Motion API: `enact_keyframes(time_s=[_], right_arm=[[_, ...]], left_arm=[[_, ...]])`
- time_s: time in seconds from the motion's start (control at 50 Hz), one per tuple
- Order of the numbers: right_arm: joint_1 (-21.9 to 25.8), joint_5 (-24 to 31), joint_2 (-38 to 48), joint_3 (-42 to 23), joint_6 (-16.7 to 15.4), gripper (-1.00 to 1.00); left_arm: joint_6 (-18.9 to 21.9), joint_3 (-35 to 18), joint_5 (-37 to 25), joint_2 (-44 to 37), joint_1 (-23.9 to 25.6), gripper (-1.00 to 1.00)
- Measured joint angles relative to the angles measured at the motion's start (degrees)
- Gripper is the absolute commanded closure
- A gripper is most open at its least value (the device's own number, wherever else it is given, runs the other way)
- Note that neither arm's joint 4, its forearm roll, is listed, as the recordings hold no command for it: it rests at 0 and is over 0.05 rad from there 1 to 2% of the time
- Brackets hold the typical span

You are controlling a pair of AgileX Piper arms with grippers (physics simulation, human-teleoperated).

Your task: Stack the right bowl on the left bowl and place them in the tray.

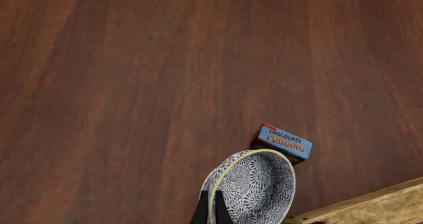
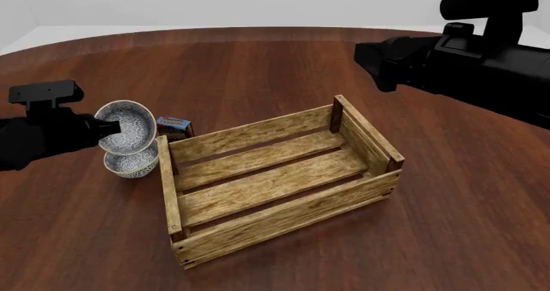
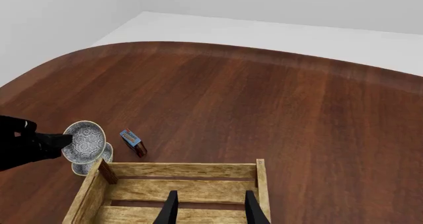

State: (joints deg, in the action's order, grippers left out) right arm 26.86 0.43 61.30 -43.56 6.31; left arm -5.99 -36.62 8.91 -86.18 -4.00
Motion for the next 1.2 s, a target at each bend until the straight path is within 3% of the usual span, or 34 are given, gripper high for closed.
enact_keyframes(time_s=[0.86,0.88,1.2], right_arm=[[0.43,0.19,-0.32,0.26,-0.39,-1.00],[0.44,0.20,-0.34,0.27,-0.40,-1.00],[0.55,0.39,-0.61,0.30,-0.46,-1.00]], left_arm=[[0.06,2.23,1.76,-1.56,-0.06,1.00],[0.07,2.25,1.74,-1.52,-0.06,-1.00],[0.50,1.90,0.74,0.09,-0.05,-1.00]])
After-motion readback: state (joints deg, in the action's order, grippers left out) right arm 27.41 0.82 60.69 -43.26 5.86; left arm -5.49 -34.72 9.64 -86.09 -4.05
